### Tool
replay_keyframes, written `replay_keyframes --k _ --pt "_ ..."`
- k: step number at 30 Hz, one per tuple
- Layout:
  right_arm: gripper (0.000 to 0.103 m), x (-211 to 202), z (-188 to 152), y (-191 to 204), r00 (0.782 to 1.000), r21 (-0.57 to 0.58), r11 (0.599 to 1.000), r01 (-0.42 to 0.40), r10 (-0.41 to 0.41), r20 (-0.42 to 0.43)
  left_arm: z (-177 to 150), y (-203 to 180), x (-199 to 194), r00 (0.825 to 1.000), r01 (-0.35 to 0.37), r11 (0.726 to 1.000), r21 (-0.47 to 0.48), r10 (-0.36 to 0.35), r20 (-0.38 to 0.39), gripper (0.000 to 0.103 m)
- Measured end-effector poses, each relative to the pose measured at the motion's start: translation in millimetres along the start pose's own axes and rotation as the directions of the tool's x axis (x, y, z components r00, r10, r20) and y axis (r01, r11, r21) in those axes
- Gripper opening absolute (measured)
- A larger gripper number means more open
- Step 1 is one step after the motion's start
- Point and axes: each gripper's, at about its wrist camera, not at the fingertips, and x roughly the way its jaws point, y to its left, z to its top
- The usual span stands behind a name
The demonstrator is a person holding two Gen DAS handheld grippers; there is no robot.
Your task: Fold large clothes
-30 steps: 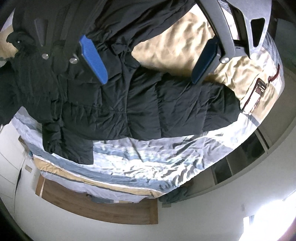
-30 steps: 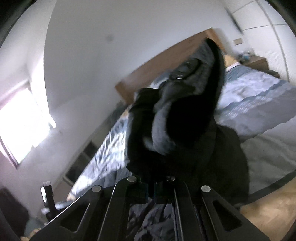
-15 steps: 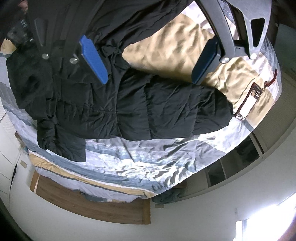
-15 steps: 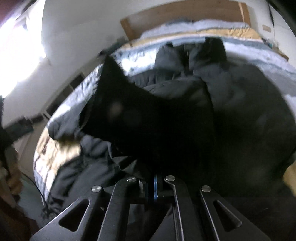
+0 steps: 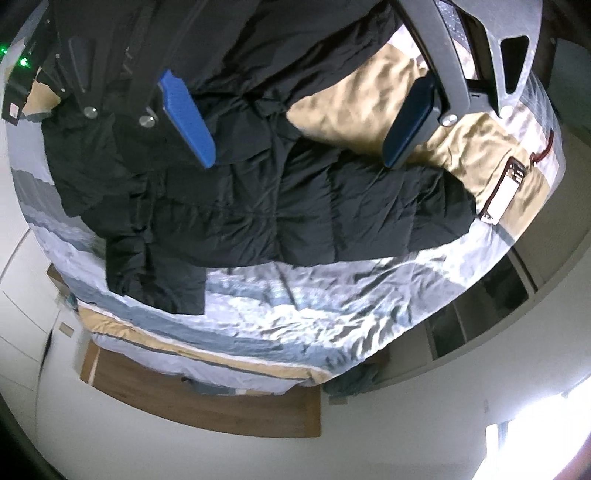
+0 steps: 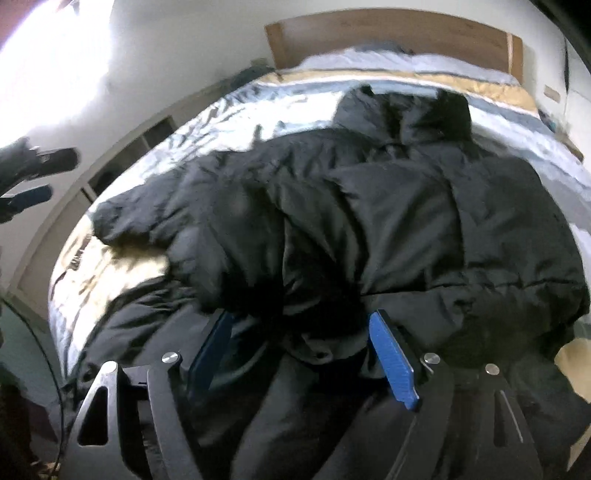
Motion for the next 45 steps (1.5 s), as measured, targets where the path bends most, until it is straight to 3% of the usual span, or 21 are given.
replay_keyframes --k 4,7,13,19,22,26,30,35,40,45 --pt "0.076 -31 5 7 0.997 -0.043 0.998 -0.043 0.046 0.058 0 -25 -5 1.000 0.025 0.999 0.034 -0.025 -0.002 0.092" --pt "0.076 -58 11 -2 0.993 -0.052 0.998 -0.017 0.023 0.112 -1 -46 -6 0.999 0.038 0.997 0.073 -0.038 -0.001 0.092" --pt "0.076 -87 17 -74 0.970 0.057 0.981 0.187 -0.193 0.148 -12 -102 11 0.994 0.109 0.981 0.160 -0.104 -0.038 0.092" --pt "0.076 -86 20 -142 0.926 0.142 0.931 0.336 -0.355 0.132 -27 -160 46 0.980 0.192 0.956 0.222 -0.177 -0.088 0.092" --pt "0.076 -77 25 -157 0.920 0.154 0.925 0.348 -0.369 0.131 -39 -189 68 0.974 0.219 0.940 0.262 -0.196 -0.109 0.092" --pt "0.076 -53 27 -163 0.934 0.140 0.936 0.322 -0.338 0.112 -55 -209 96 0.971 0.231 0.924 0.306 -0.197 -0.137 0.092" --pt "0.076 -24 20 -169 0.951 0.136 0.946 0.293 -0.304 0.065 -73 -207 133 0.974 0.201 0.918 0.343 -0.148 -0.174 0.094" --pt "0.077 -7 -1 -194 0.953 0.157 0.941 0.299 -0.304 0.008 -79 -187 142 0.970 0.215 0.907 0.363 -0.157 -0.184 0.094" --pt "0.079 -17 -6 -205 0.937 0.160 0.923 0.349 -0.348 -0.034 -73 -164 137 0.971 0.195 0.921 0.336 -0.132 -0.199 0.094" --pt "0.078 -38 4 -184 0.911 0.123 0.903 0.412 -0.413 -0.016 -69 -147 112 0.985 0.147 0.930 0.336 -0.107 -0.134 0.094"
